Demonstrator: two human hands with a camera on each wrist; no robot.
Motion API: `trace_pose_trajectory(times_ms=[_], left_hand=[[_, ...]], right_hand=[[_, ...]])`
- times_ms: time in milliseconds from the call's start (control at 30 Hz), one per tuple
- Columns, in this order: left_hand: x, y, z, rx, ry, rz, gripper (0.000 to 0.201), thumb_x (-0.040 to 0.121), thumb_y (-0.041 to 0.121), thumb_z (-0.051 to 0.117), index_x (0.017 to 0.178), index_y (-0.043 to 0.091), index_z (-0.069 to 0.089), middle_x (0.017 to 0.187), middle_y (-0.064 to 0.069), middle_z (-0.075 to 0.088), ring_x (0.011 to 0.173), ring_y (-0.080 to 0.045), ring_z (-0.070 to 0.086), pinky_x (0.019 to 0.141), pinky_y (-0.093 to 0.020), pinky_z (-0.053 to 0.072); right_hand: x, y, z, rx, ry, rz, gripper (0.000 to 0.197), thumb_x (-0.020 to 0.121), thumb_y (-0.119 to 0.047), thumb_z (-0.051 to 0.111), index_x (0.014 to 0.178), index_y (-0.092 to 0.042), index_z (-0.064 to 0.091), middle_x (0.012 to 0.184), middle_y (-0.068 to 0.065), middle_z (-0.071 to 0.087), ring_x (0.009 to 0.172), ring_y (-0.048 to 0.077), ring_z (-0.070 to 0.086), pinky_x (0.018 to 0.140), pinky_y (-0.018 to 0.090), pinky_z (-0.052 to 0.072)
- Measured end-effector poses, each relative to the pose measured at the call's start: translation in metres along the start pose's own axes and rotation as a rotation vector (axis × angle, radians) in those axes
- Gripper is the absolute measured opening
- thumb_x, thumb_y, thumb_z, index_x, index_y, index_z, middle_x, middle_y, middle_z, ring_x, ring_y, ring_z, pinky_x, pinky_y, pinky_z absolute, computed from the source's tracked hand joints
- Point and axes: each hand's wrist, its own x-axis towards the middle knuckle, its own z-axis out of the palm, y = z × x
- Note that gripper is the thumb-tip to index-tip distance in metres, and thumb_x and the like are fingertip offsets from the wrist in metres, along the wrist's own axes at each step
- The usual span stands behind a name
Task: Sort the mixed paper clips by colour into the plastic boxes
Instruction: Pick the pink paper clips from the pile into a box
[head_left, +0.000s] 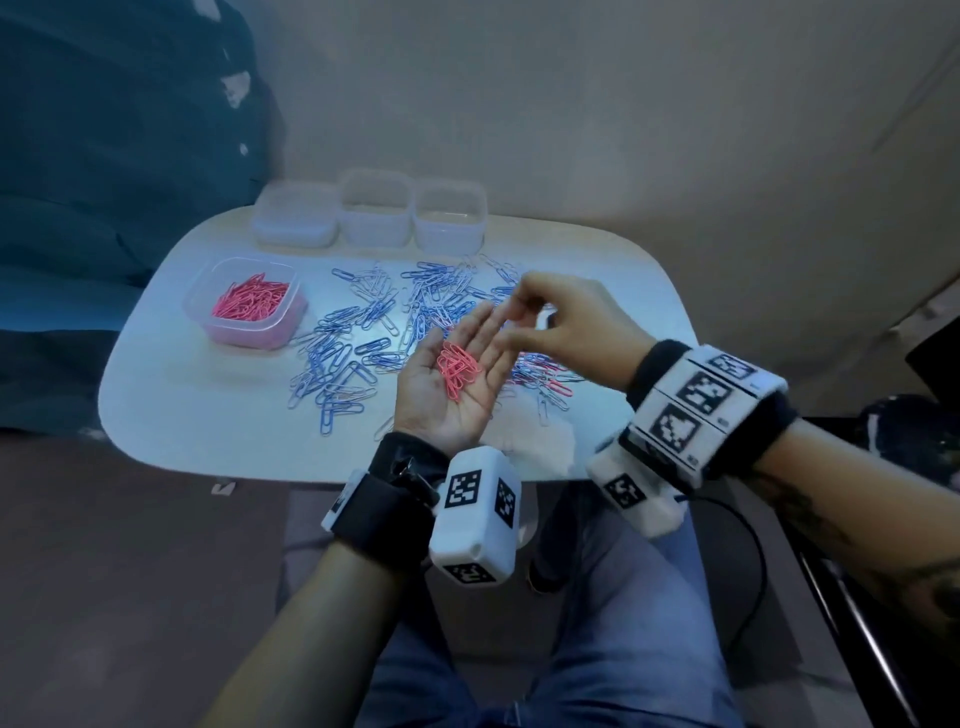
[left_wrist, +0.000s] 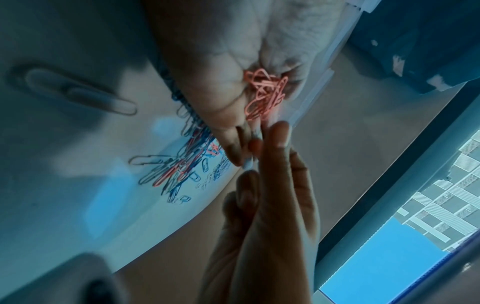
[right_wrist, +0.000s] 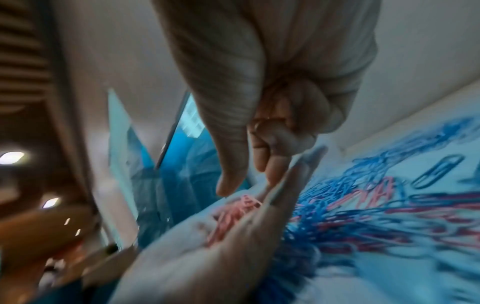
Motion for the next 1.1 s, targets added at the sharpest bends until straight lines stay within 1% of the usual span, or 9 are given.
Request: trace_pose_trajectory(times_ms=[67,233,367,533,633,800,933,1000,1100], left_hand=[[-0.001,0.001,0.003,0.023,-0.005,-0.001,0.040,0.087,0.020,0.043,0.093,-0.008,0.070,0.105,-0.024,0.066,0.092,-0.034,0.068,0.078,-0.041,0.055],[-0.007,0.006,0.003,-0.007,-0.012,0.057,0.041,0.077,0.020,0.042,0.087,-0.007,0.072,0.101,-0.022,0.069,0.089,-0.032,0.070,0.075,-0.040,0.056],[-0.022,0.011,0.000,-0.092,-0.097,0.061,0.038,0.065,0.004,0.067,0.100,-0.013,0.066,0.109,-0.029,0.064,0.096,-0.041,0.065,0.083,-0.052,0.049],[-0.023,0.001,-0.006,-0.084,-0.108,0.037,0.057,0.045,-0.002,0.084,0.099,-0.012,0.067,0.109,-0.028,0.064,0.097,-0.039,0.066,0.081,-0.051,0.051],[-0.023,-0.002,-0.008,-0.046,-0.079,0.032,0.057,0.046,0.000,0.084,0.100,-0.010,0.068,0.110,-0.026,0.065,0.099,-0.037,0.066,0.084,-0.049,0.051],[-0.021,-0.002,-0.003,-0.026,-0.018,0.032,0.036,0.064,0.011,0.066,0.093,-0.009,0.070,0.107,-0.024,0.067,0.093,-0.034,0.068,0.075,-0.048,0.056],[-0.017,-0.011,0.003,-0.026,-0.006,0.006,0.059,0.038,-0.002,0.087,0.095,-0.009,0.070,0.105,-0.026,0.067,0.092,-0.036,0.068,0.078,-0.046,0.054],[-0.015,-0.015,0.011,-0.039,-0.022,0.005,0.045,0.047,-0.001,0.080,0.091,-0.009,0.070,0.099,-0.026,0.068,0.086,-0.035,0.070,0.071,-0.045,0.056],[-0.010,-0.007,0.013,-0.058,-0.045,0.041,0.034,0.060,0.006,0.065,0.089,-0.010,0.070,0.099,-0.026,0.068,0.087,-0.037,0.069,0.071,-0.048,0.056]], right_hand=[[-0.015,0.018,-0.010,-0.146,0.086,0.066,0.013,0.078,-0.018,0.071,0.077,-0.017,0.058,0.068,-0.007,0.052,0.070,0.012,0.048,0.069,0.025,0.039],[-0.038,0.044,0.004,-0.343,-0.086,0.213,0.009,0.082,-0.020,0.066,0.088,-0.012,0.066,0.088,0.001,0.058,0.092,0.023,0.055,0.085,0.035,0.046],[-0.029,0.044,0.010,-0.281,-0.068,0.295,0.004,0.085,-0.016,0.062,0.082,-0.013,0.063,0.088,0.004,0.061,0.088,0.020,0.053,0.082,0.031,0.044],[-0.025,0.039,0.013,-0.269,-0.104,0.326,0.015,0.083,-0.010,0.053,0.068,-0.014,0.053,0.081,0.008,0.060,0.082,0.021,0.054,0.071,0.029,0.042],[-0.027,0.038,0.013,-0.238,-0.092,0.322,0.015,0.083,-0.007,0.052,0.069,-0.009,0.056,0.074,0.009,0.057,0.073,0.018,0.050,0.060,0.027,0.037],[-0.027,0.031,-0.006,-0.059,-0.038,0.323,0.013,0.084,-0.008,0.058,0.072,-0.005,0.061,0.072,0.003,0.057,0.065,0.010,0.048,0.058,0.016,0.037],[-0.016,0.000,0.009,0.129,-0.047,0.210,0.022,0.079,-0.007,0.062,0.060,-0.016,0.055,0.068,0.007,0.059,0.068,0.015,0.052,0.069,0.029,0.045],[-0.013,-0.009,0.018,0.176,-0.060,0.161,0.012,0.077,-0.007,0.067,0.068,-0.012,0.062,0.070,0.006,0.061,0.069,0.011,0.056,0.075,0.030,0.049],[-0.010,0.000,0.005,0.200,0.230,0.150,0.007,0.081,-0.011,0.067,0.087,-0.007,0.068,0.075,0.000,0.061,0.068,0.002,0.055,0.073,0.017,0.044]])
